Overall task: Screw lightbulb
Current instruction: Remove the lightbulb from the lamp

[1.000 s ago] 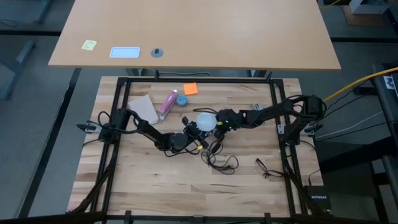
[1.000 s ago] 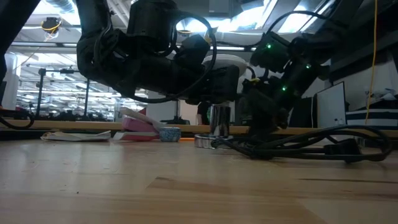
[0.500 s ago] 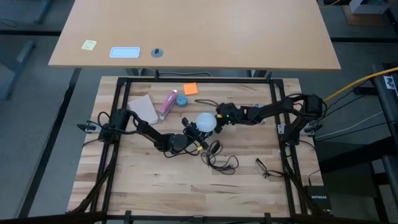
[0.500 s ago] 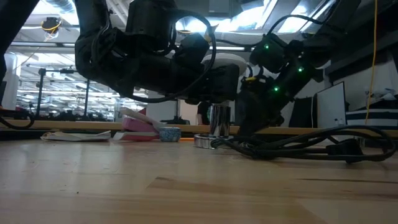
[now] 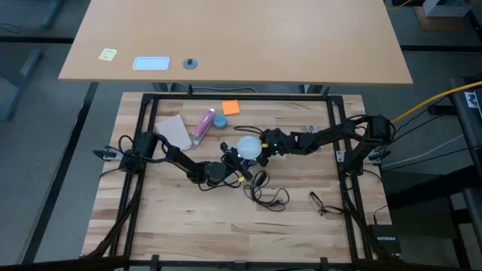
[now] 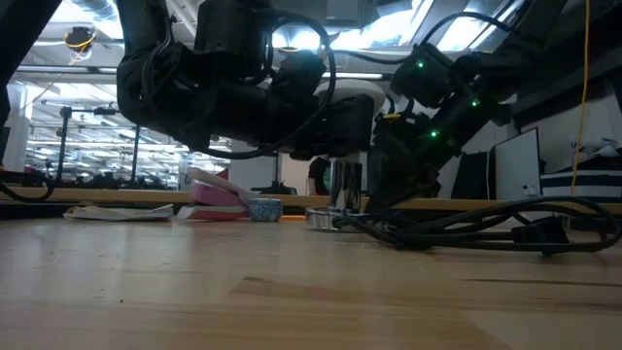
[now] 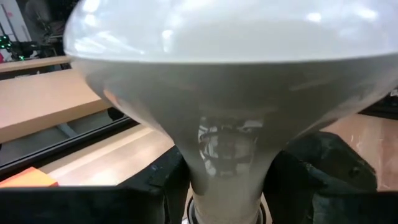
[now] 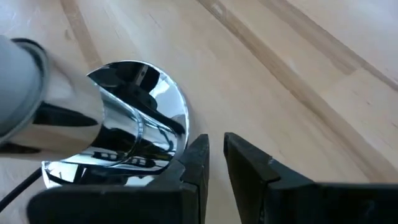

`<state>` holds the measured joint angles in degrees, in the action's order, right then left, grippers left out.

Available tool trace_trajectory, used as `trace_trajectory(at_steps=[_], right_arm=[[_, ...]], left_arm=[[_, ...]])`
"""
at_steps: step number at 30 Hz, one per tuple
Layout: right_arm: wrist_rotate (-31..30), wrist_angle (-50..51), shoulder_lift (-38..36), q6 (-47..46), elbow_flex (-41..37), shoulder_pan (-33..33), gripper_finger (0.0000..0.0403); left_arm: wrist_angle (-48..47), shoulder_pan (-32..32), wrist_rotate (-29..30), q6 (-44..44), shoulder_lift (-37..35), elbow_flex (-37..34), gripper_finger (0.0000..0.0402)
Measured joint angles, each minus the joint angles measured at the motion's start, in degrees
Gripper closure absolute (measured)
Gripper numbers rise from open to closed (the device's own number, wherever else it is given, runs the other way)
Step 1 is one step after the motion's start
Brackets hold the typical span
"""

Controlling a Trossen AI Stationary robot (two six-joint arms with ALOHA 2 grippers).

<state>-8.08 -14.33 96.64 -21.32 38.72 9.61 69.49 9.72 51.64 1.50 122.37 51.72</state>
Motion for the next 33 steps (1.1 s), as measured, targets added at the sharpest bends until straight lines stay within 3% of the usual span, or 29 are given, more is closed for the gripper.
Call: trace_trajectory(at_steps=[33], right_arm=[[-4.0,0.9,0.0,-10.2,0.0,-9.5,0.0343]], left_arm=[[0.2,0.0,2.0,1.5,-0.1,0.0,0.0241]])
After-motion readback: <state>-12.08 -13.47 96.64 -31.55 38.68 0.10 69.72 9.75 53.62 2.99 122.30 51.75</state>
